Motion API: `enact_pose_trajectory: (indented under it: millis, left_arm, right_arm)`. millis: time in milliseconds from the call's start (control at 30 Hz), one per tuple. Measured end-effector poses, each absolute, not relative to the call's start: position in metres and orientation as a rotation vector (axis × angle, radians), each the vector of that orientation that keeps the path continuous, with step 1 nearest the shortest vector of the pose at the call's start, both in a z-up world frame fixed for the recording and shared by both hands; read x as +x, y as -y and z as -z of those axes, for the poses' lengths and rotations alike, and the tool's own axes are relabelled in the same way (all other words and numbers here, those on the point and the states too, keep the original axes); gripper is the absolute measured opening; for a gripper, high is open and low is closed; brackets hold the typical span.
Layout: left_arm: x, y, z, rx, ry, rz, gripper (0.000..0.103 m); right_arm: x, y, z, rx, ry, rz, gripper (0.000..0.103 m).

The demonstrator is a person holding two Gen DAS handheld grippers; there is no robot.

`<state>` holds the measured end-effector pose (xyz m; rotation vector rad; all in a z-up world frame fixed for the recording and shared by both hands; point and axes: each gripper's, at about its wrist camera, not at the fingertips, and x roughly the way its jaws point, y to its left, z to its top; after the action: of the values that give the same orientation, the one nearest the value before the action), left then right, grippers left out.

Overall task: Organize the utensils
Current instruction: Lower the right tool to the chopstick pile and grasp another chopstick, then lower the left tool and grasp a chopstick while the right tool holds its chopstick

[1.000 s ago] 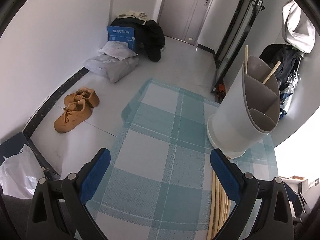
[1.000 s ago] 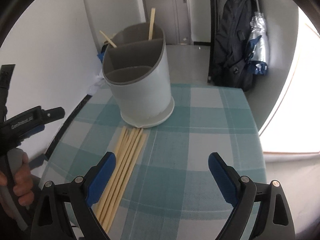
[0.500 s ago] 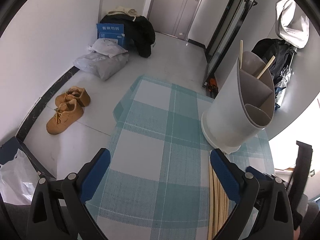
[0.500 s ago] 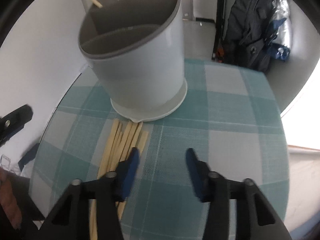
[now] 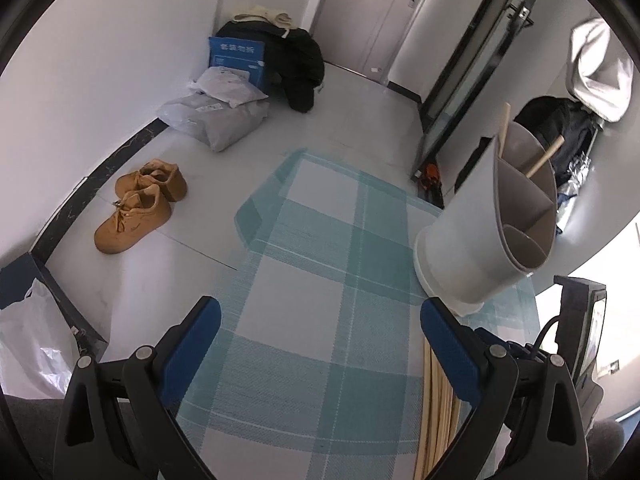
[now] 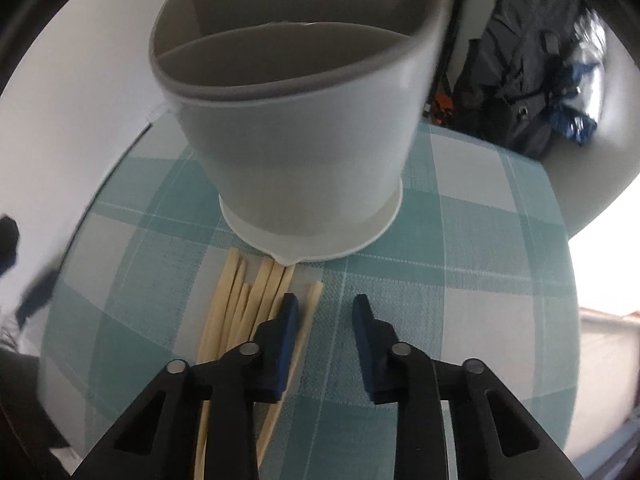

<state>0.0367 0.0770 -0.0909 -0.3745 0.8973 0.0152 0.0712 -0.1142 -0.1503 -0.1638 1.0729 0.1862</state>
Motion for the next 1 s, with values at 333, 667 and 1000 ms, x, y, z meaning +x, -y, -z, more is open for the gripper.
enact_pose_trajectory:
  millis: [333,667,1000]
  left_arm:
    - [0.041,-0.081,0.101,-0.390,-0.940,-0.022,0.098]
    - [0.036,-0.040,0.117,-0.272,-1.071,0.143,0.098]
    - [0.020,-0.006,0.134,-0.139,-1.190,0.225,0.098]
  right_arm:
    - [0.068,0.118,0.146,-0.073,-1.074,-0.253,0.006]
    - [0.061,0.166,0.110,0.164,-1.004,-0.278,0.006]
    - [0.041,0.215,0.073,0.371,-0.877,-0.319,0.006]
